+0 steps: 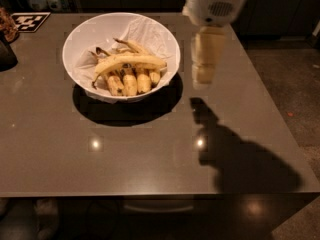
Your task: Pick banana from white bowl
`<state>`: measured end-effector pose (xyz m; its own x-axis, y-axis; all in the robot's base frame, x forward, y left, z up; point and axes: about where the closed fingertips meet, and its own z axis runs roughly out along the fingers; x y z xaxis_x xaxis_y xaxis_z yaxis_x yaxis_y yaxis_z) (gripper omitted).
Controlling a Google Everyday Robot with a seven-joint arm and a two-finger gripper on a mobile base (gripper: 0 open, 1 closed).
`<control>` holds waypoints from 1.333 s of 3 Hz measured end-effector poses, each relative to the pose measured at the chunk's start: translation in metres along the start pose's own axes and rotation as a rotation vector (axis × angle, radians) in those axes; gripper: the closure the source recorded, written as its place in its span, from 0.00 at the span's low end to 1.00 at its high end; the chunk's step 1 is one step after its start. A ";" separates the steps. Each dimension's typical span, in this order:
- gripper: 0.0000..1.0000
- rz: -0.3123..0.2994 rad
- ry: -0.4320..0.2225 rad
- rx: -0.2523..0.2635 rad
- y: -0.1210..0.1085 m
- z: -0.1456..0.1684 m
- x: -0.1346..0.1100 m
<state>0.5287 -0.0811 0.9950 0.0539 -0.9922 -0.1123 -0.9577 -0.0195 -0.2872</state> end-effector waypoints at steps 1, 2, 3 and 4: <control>0.00 -0.091 -0.006 -0.020 -0.032 0.014 -0.041; 0.00 -0.107 -0.035 0.009 -0.041 0.013 -0.057; 0.00 -0.122 -0.030 0.018 -0.058 0.024 -0.072; 0.10 -0.167 -0.010 0.018 -0.078 0.039 -0.103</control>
Offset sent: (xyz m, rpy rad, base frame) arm 0.0265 0.0353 0.0001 -0.0185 0.0093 0.0754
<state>0.6092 0.0271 0.9919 0.2143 -0.9742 -0.0708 -0.9300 -0.1813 -0.3196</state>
